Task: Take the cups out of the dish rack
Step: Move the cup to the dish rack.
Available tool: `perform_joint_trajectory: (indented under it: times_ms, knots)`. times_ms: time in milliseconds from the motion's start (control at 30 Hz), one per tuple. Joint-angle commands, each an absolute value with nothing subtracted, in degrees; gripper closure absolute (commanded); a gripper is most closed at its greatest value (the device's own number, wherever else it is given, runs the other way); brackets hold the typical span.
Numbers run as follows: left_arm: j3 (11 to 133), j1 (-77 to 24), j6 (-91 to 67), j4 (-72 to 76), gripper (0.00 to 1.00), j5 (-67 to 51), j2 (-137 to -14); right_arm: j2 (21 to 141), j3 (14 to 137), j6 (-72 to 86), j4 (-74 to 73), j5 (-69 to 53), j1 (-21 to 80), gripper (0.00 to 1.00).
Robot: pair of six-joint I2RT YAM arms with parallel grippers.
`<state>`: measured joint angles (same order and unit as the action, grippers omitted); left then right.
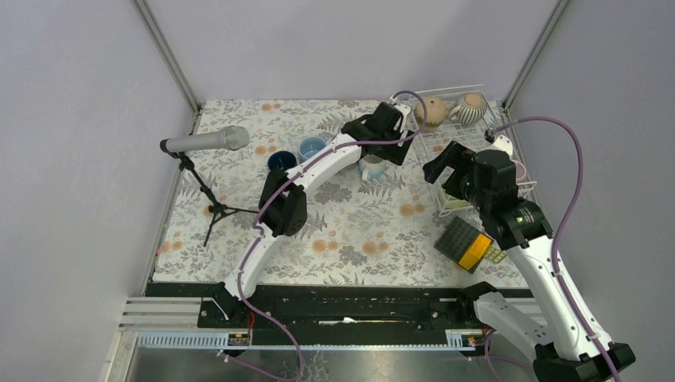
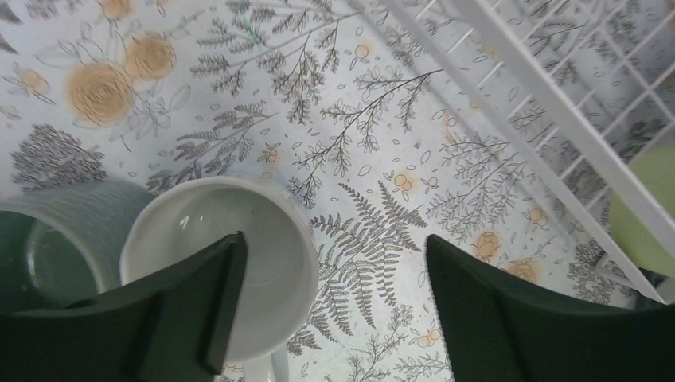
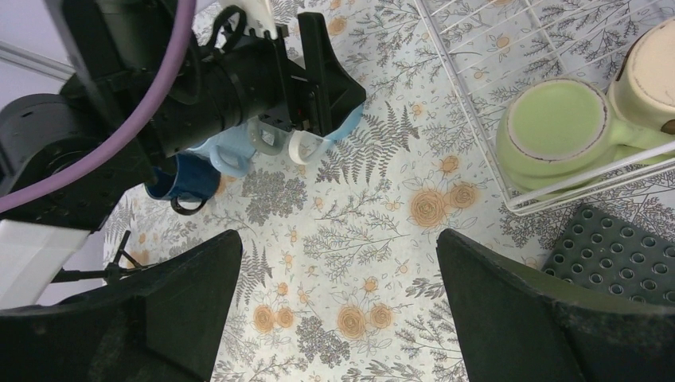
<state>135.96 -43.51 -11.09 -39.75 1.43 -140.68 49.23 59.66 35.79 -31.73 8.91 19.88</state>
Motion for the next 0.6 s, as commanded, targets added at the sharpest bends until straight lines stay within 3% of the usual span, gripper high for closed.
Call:
perform_joint_trajectory:
  times_ms: [0,67,567]
  knots:
    - [136.4,-44.0,-11.7,-36.6,0.06,0.3,-131.8,51.1,63.6,35.0,-33.7,11.7,20.1,0.00]
    - [133.6,-44.2,-12.3,-35.2,0.02,0.3,-129.6,52.1,64.1,34.8,-34.2,12.8,20.1,0.00]
    - [112.6,-47.6,-18.9,-32.1,0.01,1.1,-112.2,66.2,70.3,31.3,-39.4,23.0,17.7,0.00]
